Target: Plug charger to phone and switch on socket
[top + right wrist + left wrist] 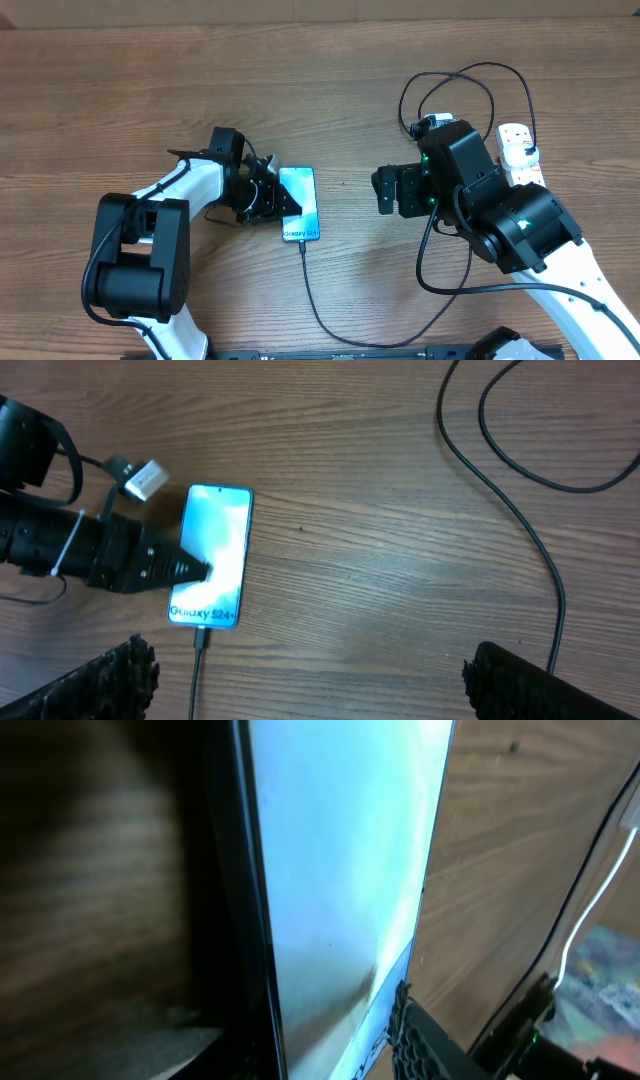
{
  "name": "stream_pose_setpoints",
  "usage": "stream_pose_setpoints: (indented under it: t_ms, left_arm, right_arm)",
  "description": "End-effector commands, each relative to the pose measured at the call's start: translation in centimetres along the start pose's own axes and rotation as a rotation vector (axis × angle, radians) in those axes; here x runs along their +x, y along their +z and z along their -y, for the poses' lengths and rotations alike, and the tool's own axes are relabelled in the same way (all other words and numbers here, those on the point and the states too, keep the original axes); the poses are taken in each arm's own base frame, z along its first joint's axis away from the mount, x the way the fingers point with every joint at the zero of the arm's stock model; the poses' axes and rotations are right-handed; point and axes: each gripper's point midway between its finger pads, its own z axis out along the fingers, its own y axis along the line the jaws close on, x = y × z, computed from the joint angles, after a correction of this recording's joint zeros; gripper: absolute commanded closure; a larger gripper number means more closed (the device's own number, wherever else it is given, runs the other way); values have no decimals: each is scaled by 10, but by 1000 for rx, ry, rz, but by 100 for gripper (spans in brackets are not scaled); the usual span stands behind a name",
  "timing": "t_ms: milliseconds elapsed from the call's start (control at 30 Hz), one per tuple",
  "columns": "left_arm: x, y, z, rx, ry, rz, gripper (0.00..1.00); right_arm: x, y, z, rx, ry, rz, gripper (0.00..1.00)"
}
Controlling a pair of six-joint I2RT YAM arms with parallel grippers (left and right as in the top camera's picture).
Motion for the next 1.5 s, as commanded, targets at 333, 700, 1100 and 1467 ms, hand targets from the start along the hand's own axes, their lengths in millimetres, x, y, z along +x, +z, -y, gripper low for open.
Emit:
stream_pose_setpoints:
  t_ms: [333,700,1100,1467]
  left_arm:
    - [-27,-2,-25,-130,-77,115,64]
    - [-31,-3,-30,-160,-79,133,64]
    - [-42,-7,-36,-196,-101,183,66]
    - [-94,-138,14,-256,-46,317,76]
  right_arm:
    - [-9,-10,0,-3,6,40,0]
    - [-9,-10,0,-3,6,38,0]
    - [-5,-10,-7,-45,6,19,0]
    - [-3,-10,-12,-74,4,5,12]
